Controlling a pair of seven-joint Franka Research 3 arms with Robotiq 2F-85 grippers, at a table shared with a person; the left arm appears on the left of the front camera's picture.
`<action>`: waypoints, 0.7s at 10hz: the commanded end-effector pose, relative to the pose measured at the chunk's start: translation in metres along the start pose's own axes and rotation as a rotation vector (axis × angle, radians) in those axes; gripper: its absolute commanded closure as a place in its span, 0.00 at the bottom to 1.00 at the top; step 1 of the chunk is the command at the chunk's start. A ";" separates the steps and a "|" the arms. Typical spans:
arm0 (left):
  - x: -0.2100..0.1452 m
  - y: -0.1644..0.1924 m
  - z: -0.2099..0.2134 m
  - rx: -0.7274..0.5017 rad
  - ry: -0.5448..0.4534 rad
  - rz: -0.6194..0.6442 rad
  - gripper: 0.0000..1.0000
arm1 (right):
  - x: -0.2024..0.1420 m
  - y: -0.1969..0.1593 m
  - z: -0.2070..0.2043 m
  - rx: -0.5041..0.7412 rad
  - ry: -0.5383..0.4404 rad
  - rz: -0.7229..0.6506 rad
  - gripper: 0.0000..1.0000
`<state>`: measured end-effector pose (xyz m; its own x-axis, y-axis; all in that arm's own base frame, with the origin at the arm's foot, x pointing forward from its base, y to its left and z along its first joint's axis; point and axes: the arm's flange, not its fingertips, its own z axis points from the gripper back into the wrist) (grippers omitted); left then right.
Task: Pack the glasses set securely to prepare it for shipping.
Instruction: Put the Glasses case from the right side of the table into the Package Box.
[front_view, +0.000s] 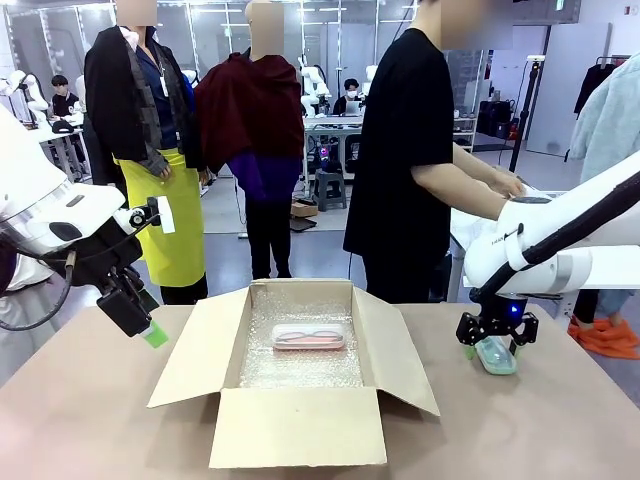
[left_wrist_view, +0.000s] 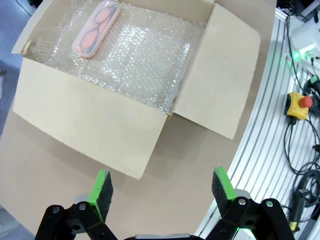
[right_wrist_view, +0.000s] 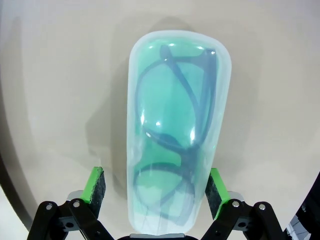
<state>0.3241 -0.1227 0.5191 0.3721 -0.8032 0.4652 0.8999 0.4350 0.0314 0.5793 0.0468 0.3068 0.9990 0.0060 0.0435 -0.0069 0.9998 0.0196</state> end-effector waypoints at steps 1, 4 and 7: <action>-0.002 -0.001 0.001 -0.015 -0.008 -0.003 0.00 | 0.009 0.001 -0.004 -0.010 0.001 -0.052 0.00; -0.002 -0.001 0.001 -0.015 -0.008 -0.003 0.00 | 0.011 0.001 -0.004 -0.012 0.022 -0.063 0.07; -0.002 -0.001 0.001 -0.015 -0.008 -0.003 0.00 | 0.011 -0.002 -0.001 -0.007 0.026 -0.070 0.31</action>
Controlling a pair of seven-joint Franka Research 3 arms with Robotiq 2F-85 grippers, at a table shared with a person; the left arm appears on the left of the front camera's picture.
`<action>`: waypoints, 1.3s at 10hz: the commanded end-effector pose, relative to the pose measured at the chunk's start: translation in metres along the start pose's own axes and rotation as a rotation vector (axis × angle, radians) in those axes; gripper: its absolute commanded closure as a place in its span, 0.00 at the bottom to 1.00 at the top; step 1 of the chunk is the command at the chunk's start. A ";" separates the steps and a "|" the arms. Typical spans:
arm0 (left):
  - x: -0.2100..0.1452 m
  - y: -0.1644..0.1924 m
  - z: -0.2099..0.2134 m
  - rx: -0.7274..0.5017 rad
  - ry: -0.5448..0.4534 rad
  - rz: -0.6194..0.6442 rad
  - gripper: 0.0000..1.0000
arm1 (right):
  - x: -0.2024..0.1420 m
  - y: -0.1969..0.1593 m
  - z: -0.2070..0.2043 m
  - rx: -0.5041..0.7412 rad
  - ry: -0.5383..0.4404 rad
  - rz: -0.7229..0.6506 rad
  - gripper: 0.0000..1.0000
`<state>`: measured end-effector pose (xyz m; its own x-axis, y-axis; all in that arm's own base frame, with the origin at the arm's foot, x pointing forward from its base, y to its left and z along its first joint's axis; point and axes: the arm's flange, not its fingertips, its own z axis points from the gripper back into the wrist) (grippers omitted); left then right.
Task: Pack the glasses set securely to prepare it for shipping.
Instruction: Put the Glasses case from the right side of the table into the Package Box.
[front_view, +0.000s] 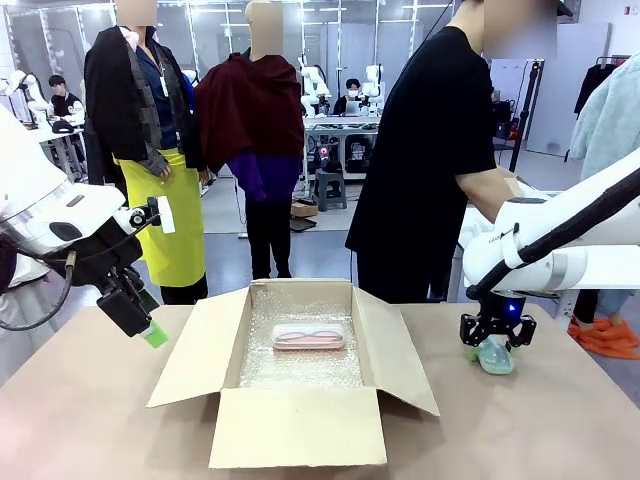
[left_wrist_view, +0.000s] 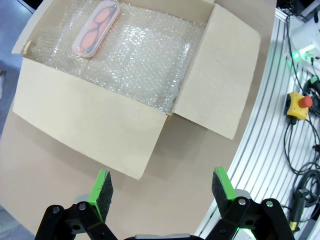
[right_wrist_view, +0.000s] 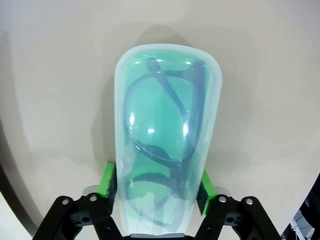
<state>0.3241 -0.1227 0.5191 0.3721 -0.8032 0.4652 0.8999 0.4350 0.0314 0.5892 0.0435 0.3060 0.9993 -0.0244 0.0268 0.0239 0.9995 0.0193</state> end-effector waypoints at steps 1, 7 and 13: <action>-0.002 -0.001 0.001 -0.015 -0.008 -0.003 0.00 | 0.001 0.000 0.002 -0.004 0.012 -0.044 0.44; -0.002 -0.001 0.001 -0.015 -0.008 -0.003 0.00 | -0.005 0.001 0.044 -0.002 0.015 -0.031 0.71; -0.002 -0.001 0.001 -0.015 -0.008 -0.003 0.00 | -0.046 0.047 0.142 0.018 -0.004 0.420 0.71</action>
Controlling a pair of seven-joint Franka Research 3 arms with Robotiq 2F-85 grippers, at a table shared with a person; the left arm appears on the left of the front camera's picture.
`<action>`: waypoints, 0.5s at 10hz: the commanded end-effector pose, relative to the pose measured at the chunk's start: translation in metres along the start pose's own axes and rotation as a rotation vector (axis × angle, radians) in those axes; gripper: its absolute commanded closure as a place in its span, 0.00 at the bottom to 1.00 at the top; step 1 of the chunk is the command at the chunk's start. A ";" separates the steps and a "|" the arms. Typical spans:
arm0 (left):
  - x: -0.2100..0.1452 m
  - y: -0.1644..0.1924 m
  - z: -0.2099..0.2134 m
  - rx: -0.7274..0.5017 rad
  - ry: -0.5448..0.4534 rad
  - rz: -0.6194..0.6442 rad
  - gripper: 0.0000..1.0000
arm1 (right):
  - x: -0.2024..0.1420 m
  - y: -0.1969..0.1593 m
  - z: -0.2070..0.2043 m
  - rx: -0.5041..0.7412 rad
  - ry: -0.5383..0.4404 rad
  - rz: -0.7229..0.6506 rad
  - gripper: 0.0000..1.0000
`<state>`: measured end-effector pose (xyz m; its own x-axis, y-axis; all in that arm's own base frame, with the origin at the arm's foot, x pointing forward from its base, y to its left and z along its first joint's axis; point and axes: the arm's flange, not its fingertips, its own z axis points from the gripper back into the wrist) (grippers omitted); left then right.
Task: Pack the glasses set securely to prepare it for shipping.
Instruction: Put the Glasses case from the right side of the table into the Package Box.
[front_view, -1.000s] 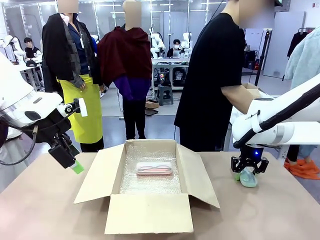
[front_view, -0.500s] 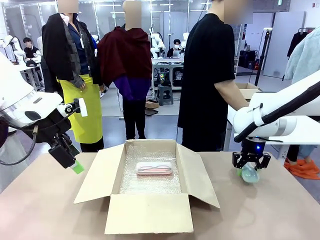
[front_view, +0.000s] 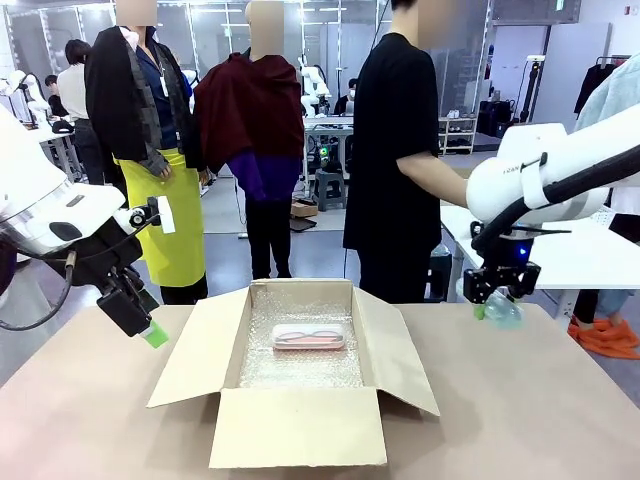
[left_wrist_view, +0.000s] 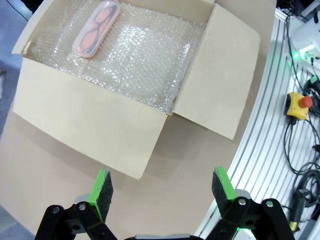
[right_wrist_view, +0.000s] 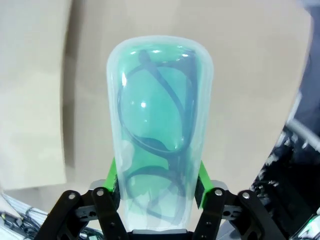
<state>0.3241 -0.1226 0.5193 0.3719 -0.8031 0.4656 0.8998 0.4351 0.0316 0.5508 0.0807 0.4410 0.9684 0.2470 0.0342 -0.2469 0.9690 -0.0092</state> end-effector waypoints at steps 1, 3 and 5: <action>-0.002 -0.001 0.001 -0.016 -0.008 -0.003 0.00 | -0.011 0.035 0.025 0.020 -0.010 0.362 0.71; -0.002 -0.001 0.001 -0.016 -0.008 -0.003 0.00 | -0.013 0.085 0.054 0.036 -0.061 0.812 0.71; -0.002 -0.001 0.001 -0.016 -0.008 -0.003 0.00 | -0.003 0.141 0.067 0.071 -0.077 1.109 0.71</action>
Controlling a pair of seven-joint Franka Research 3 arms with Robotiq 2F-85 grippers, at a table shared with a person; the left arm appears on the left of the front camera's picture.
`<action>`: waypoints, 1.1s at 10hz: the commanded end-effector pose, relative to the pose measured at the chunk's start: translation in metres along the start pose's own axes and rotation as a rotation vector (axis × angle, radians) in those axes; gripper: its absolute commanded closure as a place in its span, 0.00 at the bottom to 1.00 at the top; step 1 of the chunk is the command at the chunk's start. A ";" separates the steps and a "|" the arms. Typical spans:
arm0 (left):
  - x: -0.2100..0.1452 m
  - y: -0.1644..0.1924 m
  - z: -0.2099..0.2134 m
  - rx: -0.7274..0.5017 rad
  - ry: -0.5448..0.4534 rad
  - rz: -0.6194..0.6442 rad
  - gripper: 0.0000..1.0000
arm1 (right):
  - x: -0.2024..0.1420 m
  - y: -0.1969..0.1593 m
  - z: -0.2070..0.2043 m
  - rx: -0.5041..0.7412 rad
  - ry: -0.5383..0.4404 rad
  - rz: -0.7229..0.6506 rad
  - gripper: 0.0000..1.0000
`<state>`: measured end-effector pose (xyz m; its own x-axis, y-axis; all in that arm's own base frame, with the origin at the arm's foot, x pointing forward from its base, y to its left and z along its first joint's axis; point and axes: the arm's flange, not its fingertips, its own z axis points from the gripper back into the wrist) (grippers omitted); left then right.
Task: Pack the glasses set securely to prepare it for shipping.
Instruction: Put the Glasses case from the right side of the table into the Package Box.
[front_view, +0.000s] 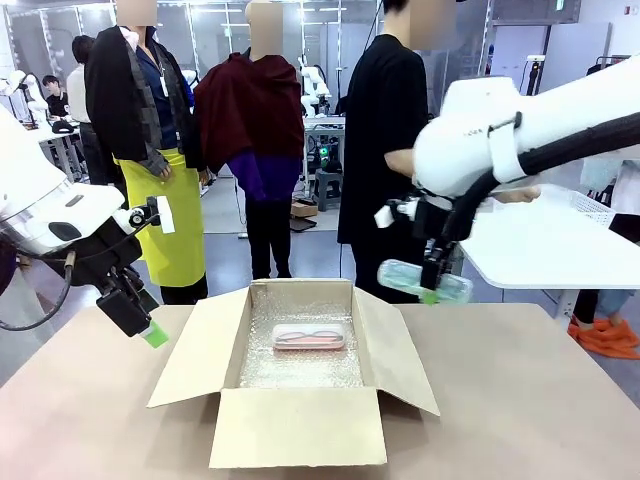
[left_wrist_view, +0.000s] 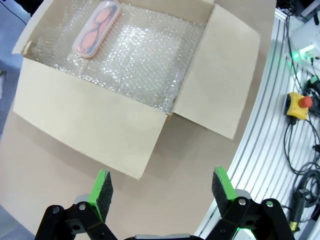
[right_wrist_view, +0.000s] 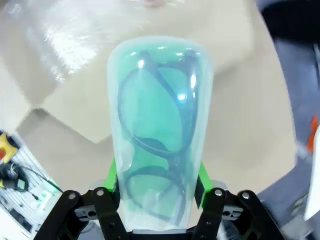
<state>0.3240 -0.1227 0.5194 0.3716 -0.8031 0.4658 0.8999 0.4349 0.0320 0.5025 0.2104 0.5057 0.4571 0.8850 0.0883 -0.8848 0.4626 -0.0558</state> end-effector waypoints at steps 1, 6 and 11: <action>-0.002 -0.001 0.001 -0.016 -0.007 -0.003 0.00 | 0.036 0.009 -0.001 0.052 -0.015 0.324 0.71; -0.002 -0.001 0.001 -0.016 -0.007 -0.003 0.00 | 0.154 0.079 -0.042 0.079 0.060 0.431 0.71; -0.002 -0.001 0.001 -0.016 -0.007 -0.003 0.00 | 0.188 0.110 -0.120 0.081 0.117 0.434 0.71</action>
<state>0.3241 -0.1227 0.5194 0.3719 -0.8031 0.4655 0.8998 0.4351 0.0318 0.5002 0.4262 0.4011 0.0199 0.9995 -0.0236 -0.9987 0.0210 0.0461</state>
